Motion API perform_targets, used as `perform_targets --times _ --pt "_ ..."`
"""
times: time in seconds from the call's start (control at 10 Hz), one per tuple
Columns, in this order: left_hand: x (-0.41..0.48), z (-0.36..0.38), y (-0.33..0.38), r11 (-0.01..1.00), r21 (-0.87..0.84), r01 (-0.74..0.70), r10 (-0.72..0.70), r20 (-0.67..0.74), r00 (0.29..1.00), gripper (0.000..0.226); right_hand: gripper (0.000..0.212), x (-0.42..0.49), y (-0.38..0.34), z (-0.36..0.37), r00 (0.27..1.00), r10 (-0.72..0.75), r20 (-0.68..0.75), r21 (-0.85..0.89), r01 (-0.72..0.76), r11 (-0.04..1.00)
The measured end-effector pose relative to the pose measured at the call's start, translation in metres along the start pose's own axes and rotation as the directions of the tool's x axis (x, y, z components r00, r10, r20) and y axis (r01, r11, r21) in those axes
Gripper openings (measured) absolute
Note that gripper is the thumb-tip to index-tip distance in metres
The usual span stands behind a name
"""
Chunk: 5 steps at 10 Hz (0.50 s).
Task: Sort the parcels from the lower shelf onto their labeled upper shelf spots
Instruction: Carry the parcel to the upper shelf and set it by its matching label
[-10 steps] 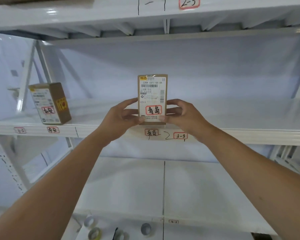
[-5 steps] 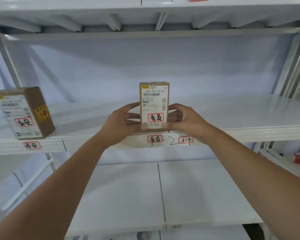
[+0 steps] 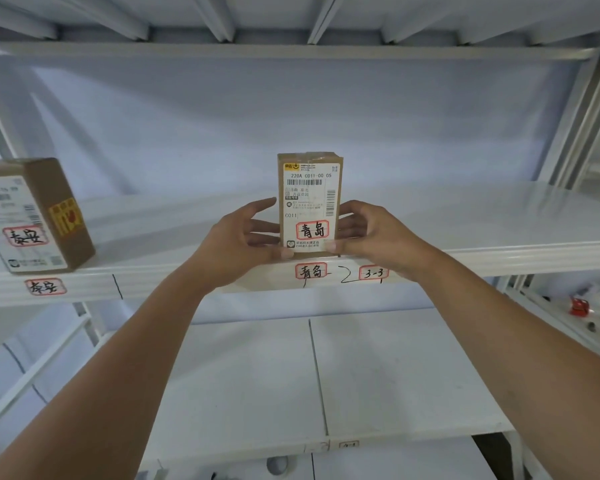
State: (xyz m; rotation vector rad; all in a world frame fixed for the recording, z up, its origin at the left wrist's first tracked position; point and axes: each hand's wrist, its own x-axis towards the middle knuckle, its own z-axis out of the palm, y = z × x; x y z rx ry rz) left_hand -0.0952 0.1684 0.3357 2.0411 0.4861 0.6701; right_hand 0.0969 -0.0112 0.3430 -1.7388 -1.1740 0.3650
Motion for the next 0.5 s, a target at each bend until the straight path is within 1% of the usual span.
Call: perform_targets --times 0.2,0.3,0.4,0.5 --pt "-0.0002 -0.0008 -0.0005 1.000 0.024 0.005 -0.005 0.005 1.000 0.104 0.052 0.0012 0.0011 -0.0021 1.000 0.014 0.023 0.002 -0.014 1.000" --pt "-0.0005 0.0002 -0.0022 0.998 0.066 -0.006 0.007 -0.011 1.000 0.106 0.059 0.0010 0.0005 -0.0015 0.999 0.020 0.028 -0.012 -0.019 1.000" --pt "-0.0037 0.0052 -0.0055 0.993 0.111 -0.042 0.046 -0.031 0.998 0.107 0.088 0.0012 0.0015 0.0010 1.000 0.013 0.017 -0.068 -0.012 0.998" --pt "-0.0039 0.0049 -0.0071 0.990 0.129 -0.060 0.068 -0.053 0.996 0.109 0.112 0.0012 -0.0003 0.0041 1.000 0.006 -0.003 -0.134 -0.006 0.991"
